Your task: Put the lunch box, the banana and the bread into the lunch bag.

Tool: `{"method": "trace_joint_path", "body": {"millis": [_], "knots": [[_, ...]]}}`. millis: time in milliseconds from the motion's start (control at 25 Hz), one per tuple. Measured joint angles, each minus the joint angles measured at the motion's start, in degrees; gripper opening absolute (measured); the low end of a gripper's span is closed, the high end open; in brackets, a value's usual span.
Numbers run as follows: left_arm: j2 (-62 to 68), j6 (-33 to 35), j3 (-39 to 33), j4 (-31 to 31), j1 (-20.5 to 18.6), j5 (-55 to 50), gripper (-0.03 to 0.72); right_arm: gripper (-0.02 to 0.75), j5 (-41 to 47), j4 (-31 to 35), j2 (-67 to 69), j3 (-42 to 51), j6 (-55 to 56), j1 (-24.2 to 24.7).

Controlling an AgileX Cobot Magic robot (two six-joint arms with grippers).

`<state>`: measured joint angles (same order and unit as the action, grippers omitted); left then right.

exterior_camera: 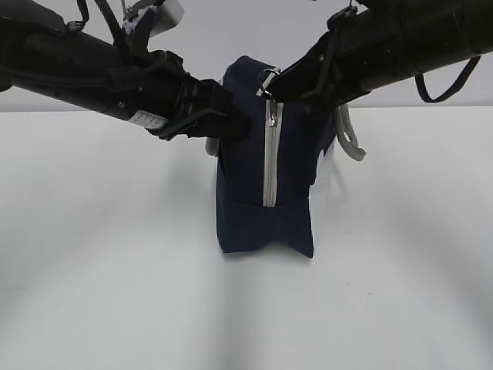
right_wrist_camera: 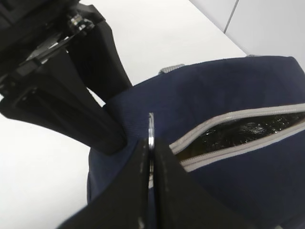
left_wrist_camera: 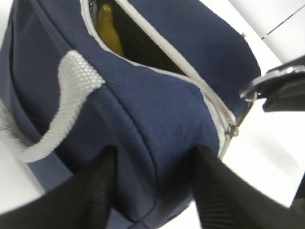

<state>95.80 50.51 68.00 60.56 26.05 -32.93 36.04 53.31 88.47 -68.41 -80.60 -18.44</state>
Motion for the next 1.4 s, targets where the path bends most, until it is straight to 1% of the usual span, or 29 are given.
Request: {"method": "trace_joint_path", "body": {"millis": [240, 280, 320, 520, 840, 1080, 1240, 1400], "knots": [[1.63, 0.0, 0.0, 0.9, 0.0, -3.73, 0.053, -0.016, -0.1, 0.0, 0.09, 0.0, 0.0, 0.0], [1.72, 0.0, 0.0, 0.98, 0.0, -4.22, 0.022, -0.016, -0.1, 0.0, 0.09, 0.0, 0.0, 0.0], [1.72, 0.0, 0.0, 1.07, 0.0, -4.68, 0.008, -0.016, -0.2, 0.0, 0.09, 0.0, 0.0, 0.0], [1.72, 0.0, 0.0, 1.09, 0.0, -6.16, 0.003, -0.016, -2.21, 0.0, 0.09, -0.1, 0.0, 0.0], [1.72, 0.0, 0.0, 1.14, 0.0, -6.77, 0.003, -0.016, -3.81, -0.33, 0.34, -3.11, 0.0, 0.0], [1.72, 0.28, 0.05, 1.08, 0.0, -7.2, 0.003, -0.016, -2.58, -0.47, 2.21, -5.43, 0.0, 1.21], [1.83, 0.91, 0.05, 0.89, 0.0, -8.06, 0.002, -0.016, 2.68, -0.47, 4.72, -7.79, 0.0, 3.96], [1.83, 1.37, 0.05, 0.82, 0.0, -8.34, 0.002, -0.016, 12.89, 0.01, 8.82, -12.59, 0.0, 8.4]]}}
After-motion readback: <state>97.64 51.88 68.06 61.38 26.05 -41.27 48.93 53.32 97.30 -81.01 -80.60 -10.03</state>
